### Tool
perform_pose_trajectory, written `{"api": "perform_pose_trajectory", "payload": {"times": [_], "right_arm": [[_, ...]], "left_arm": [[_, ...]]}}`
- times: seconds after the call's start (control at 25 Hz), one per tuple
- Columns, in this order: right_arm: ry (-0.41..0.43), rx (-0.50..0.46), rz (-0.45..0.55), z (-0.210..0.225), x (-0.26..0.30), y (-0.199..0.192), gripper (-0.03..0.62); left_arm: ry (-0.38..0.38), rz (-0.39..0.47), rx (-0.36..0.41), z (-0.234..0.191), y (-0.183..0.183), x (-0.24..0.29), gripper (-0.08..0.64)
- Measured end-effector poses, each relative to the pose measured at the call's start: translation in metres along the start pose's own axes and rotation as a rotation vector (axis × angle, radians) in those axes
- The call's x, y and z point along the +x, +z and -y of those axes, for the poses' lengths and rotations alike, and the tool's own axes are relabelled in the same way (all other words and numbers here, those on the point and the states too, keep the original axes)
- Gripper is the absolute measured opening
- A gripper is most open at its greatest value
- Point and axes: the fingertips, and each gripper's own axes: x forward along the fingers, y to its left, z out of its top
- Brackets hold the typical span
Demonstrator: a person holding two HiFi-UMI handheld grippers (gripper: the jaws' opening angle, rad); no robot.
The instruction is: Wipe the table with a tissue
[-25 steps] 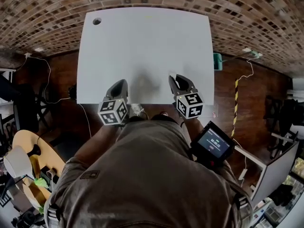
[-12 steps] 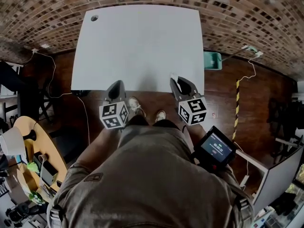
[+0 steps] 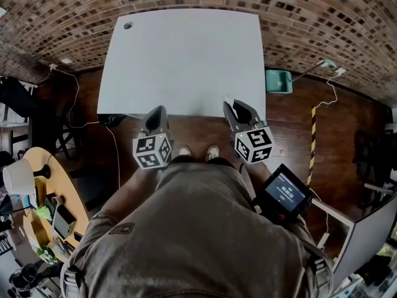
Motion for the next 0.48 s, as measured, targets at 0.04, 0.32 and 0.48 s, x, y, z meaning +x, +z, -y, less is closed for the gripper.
{"api": "perform_pose_trajectory", "payload": {"times": [0.04, 0.32, 0.48], "right_arm": [[0.0, 0.002, 0.0, -0.002, 0.001, 0.0, 0.067], [0.002, -0.004, -0.003, -0.013, 0.007, 0.0, 0.066], [-0.001, -0.006, -0.01, -0.013, 0.007, -0.001, 0.066]], "left_arm": [[-0.005, 0.004, 0.003, 0.001, 0.002, 0.0, 0.002], [-0.025, -0.002, 0.011, -0.001, 0.001, -0.001, 0.002], [-0.037, 0.001, 0.007, 0.002, 0.002, 0.002, 0.002]]}}
